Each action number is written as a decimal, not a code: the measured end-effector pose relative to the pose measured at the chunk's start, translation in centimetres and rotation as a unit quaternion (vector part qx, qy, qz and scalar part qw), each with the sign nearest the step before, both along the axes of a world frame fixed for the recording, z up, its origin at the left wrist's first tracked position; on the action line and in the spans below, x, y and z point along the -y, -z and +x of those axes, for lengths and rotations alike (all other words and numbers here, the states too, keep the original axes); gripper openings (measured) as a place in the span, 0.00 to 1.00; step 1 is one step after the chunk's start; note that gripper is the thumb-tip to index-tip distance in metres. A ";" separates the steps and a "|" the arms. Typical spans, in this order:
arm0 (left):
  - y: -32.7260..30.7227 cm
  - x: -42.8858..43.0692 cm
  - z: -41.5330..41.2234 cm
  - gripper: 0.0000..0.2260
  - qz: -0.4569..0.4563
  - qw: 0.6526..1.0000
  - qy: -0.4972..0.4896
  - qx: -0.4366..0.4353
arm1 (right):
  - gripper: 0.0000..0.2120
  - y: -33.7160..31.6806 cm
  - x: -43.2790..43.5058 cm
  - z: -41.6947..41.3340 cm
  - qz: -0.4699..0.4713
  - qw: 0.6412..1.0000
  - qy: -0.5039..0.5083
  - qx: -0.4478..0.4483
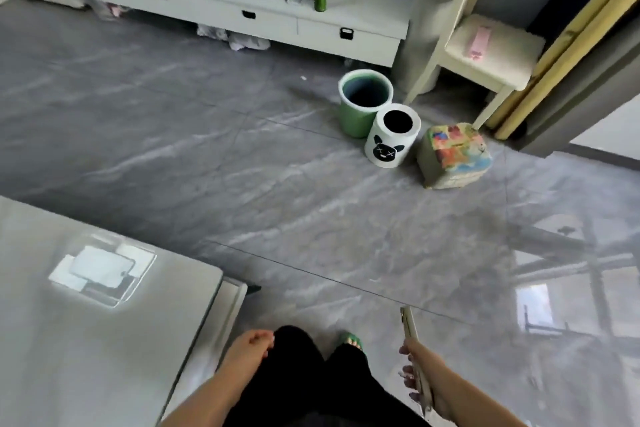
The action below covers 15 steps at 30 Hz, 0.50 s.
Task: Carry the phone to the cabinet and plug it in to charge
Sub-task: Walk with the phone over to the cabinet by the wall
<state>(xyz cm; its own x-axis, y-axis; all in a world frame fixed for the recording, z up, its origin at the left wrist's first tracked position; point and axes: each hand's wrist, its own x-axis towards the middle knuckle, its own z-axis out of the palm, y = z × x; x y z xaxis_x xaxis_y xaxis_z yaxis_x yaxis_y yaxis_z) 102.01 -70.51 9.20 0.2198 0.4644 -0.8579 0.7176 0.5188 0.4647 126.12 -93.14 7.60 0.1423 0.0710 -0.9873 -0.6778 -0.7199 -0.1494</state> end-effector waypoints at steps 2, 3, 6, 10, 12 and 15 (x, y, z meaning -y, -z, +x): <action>-0.5 -2.8 0.3 0.05 -0.003 0.998 -0.064 -0.005 | 0.12 0.2 -6.1 3.0 0.016 0.999 -0.039 -0.023; -0.6 -4.3 0.4 0.07 -0.005 0.996 -0.091 -0.010 | 0.12 0.3 -9.1 4.2 0.027 0.998 -0.055 -0.028; -0.8 -9.5 0.8 0.08 -0.009 0.988 -0.152 -0.024 | 0.14 0.7 -18.1 7.4 0.064 0.993 -0.097 -0.021; -0.8 -16.8 2.2 0.08 0.003 0.983 -0.183 -0.019 | 0.17 0.9 -28.7 10.6 0.079 0.987 -0.138 -0.028; -0.7 -20.3 3.2 0.07 -0.002 0.982 -0.187 -0.017 | 0.16 1.0 -32.8 12.1 0.078 0.987 -0.134 -0.030; -0.9 -25.3 5.2 0.08 -0.018 0.986 -0.165 -0.027 | 0.17 0.5 -37.5 14.3 0.037 0.988 -0.150 -0.032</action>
<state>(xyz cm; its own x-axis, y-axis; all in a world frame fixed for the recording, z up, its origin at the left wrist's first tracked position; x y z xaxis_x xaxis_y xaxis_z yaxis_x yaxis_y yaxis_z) 107.18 -45.20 10.09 0.0163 0.4724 -0.8813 0.5304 0.7431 0.4081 140.39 -55.65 7.10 0.0414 0.1723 -0.9842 -0.4463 -0.8781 -0.1724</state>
